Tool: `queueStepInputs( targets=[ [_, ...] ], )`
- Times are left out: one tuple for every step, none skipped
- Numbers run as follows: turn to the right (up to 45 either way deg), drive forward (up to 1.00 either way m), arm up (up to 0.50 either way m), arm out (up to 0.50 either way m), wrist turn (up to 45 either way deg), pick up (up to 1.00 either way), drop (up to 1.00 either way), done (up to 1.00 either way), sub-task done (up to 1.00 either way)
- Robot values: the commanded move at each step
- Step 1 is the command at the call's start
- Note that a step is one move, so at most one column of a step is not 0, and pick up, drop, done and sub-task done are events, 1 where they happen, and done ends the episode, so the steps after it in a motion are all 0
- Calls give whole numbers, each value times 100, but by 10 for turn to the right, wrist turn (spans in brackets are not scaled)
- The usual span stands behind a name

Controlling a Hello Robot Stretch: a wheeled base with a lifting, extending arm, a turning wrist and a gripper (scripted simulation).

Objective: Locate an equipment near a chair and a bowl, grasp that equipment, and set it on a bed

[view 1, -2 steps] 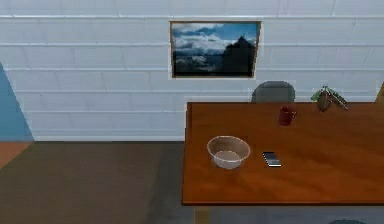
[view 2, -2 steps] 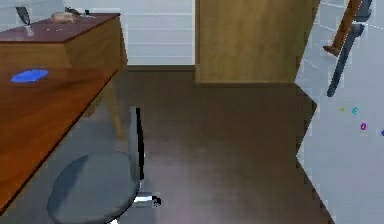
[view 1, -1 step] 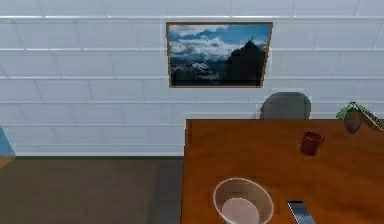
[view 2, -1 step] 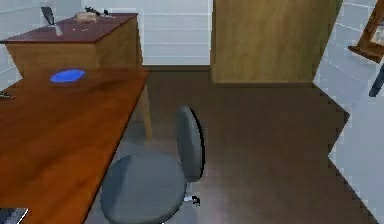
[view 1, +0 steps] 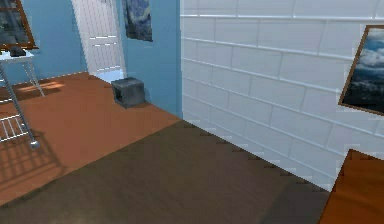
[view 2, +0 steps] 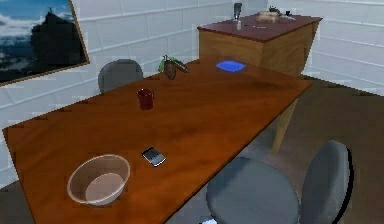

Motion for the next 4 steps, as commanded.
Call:
queueStepInputs(
  targets=[
    [0, 0, 50, 0, 0, 0, 0, 0, 0],
    [0, 0, 36, 0, 0, 0, 0, 0, 0],
    [0, 0, 0, 30, 0, 0, 0, 0, 0],
    [0, 0, 0, 0, 450, 0, 0, 0, 0]
  ],
)
